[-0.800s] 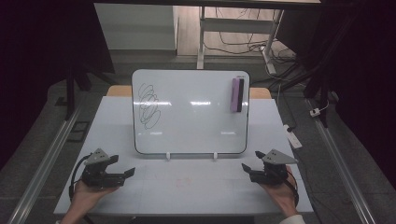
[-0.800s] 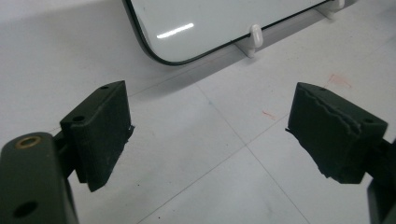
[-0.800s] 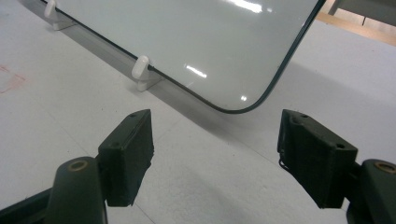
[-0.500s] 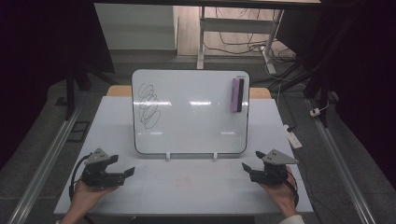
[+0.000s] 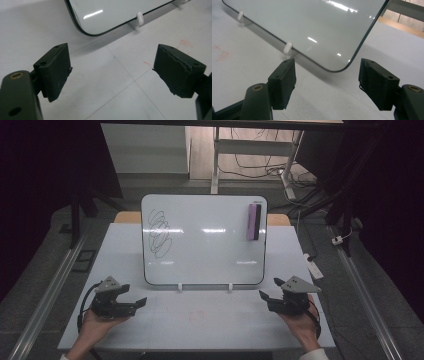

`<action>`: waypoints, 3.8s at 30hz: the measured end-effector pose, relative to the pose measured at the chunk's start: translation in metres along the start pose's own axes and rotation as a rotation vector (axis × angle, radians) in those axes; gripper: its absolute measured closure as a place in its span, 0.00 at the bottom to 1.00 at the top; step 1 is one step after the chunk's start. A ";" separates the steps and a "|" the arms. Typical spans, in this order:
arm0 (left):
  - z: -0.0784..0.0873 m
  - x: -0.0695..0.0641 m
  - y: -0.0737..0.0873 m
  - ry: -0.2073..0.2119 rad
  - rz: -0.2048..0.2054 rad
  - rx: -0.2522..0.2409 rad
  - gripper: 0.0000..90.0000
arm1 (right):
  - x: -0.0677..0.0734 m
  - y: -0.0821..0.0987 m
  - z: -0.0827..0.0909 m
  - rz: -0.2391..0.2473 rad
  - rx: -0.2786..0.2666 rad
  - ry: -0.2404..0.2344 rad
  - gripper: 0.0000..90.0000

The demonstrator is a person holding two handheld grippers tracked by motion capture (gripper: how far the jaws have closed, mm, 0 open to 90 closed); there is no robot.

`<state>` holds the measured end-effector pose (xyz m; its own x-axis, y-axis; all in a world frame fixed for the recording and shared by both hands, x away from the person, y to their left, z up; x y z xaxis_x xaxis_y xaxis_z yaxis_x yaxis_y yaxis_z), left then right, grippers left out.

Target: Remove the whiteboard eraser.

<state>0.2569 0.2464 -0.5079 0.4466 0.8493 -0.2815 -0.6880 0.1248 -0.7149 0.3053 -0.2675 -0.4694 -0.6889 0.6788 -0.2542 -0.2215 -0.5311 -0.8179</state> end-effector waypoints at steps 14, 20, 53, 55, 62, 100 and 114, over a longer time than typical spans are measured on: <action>0.000 0.001 -0.001 -0.003 0.000 -0.001 0.17 | -0.014 -0.048 0.002 -0.031 -0.061 0.021 0.33; -0.001 0.000 0.000 -0.007 -0.002 0.001 0.17 | -0.015 -0.069 -0.004 -0.025 -0.078 0.035 0.34; -0.003 0.002 0.004 -0.018 -0.013 0.011 0.17 | -0.042 -0.144 -0.074 -0.149 -0.028 0.265 0.58; -0.003 0.002 0.004 -0.020 -0.012 0.011 0.17 | -0.041 -0.144 -0.074 -0.160 -0.028 0.270 0.60; -0.002 0.002 0.005 -0.018 -0.011 0.009 0.17 | -0.041 -0.144 -0.072 -0.205 -0.033 0.280 0.65; -0.002 0.002 0.004 -0.016 0.014 0.003 0.17 | 0.020 -0.088 -0.034 -0.172 -0.172 0.026 0.69; -0.002 -0.002 -0.001 0.012 0.034 -0.024 0.16 | 0.067 -0.083 -0.060 -0.126 -0.153 -0.112 0.69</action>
<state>0.2576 0.2438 -0.5078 0.4305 0.8465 -0.3133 -0.6890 0.0839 -0.7199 0.3190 -0.1475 -0.4496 -0.7369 0.6697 -0.0927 -0.2093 -0.3564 -0.9106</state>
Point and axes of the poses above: each handheld gripper's, and its own axes: z roughly backward along the jaws, y roughly out of its underside, x roughly to its left, the point moved 1 cm from there along -z, roughly forward along the jaws, and after that the axes turned 8 degrees about z, right-handed, at the moved point
